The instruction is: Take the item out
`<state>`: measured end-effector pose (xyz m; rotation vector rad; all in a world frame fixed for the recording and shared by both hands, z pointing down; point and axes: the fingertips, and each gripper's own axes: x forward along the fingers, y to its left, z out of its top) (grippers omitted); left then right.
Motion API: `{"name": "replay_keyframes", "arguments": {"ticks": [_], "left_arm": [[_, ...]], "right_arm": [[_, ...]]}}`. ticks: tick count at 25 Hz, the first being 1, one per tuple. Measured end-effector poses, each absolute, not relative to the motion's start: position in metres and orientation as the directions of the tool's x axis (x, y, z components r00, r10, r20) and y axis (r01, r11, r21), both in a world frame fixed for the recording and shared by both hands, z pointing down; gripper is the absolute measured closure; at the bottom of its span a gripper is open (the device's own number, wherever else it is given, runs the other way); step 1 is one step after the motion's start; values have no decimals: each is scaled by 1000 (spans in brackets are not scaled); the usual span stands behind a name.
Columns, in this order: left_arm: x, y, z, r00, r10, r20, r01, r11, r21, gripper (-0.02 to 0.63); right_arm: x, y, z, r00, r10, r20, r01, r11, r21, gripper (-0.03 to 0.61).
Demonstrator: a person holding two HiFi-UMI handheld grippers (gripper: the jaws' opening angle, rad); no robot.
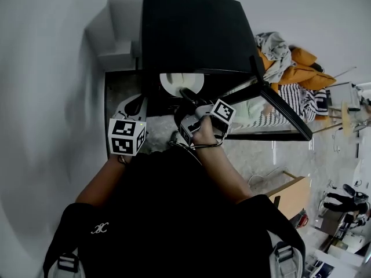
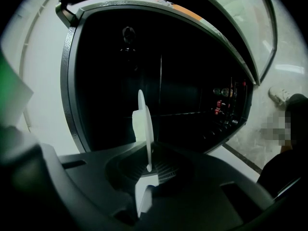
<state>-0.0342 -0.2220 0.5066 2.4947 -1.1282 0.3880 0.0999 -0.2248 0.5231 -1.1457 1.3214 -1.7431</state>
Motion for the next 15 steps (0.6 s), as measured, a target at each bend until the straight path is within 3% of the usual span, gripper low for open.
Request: {"name": "replay_keyframes", "arguments": {"ticks": [15], "left_arm": [[-22, -214, 513, 664, -630, 402, -740, -632, 231, 606]], "right_arm": [[99, -187, 518, -426, -876, 227, 5, -253, -967, 551]]}}
